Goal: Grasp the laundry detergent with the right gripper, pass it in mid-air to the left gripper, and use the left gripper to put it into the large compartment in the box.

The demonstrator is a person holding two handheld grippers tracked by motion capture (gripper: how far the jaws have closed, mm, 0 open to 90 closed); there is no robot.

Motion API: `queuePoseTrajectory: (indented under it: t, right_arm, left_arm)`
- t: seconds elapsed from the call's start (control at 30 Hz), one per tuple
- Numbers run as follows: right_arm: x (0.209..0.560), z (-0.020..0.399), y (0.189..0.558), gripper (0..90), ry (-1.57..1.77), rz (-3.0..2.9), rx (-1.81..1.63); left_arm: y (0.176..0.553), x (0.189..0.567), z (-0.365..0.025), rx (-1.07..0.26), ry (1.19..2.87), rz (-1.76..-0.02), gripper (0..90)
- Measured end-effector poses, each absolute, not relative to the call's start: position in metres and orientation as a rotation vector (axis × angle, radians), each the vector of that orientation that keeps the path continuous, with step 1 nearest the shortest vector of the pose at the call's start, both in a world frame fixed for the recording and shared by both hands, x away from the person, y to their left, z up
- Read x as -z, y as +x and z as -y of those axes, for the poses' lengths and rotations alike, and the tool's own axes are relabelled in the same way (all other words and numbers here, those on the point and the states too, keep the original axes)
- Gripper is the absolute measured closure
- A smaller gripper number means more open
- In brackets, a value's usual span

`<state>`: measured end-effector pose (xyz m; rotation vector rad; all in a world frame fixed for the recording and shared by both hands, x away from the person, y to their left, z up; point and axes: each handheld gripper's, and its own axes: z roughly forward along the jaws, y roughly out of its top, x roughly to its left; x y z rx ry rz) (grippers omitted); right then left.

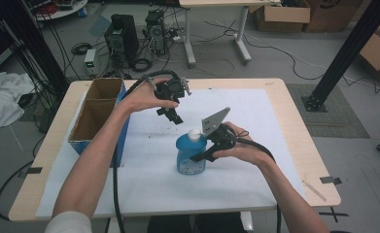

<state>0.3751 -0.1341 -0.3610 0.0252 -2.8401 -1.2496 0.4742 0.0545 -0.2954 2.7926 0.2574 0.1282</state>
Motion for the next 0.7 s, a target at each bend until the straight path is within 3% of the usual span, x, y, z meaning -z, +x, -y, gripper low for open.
queuePoseTrajectory:
  t: [0.7]
  right_arm:
    - [0.3618, 0.1342, 0.3752, 45.9, 0.017, 2.839, 1.271]
  left_arm:
    - [0.4725, 0.2941, -0.0553, -0.132, 2.797, -0.251, 17.0]
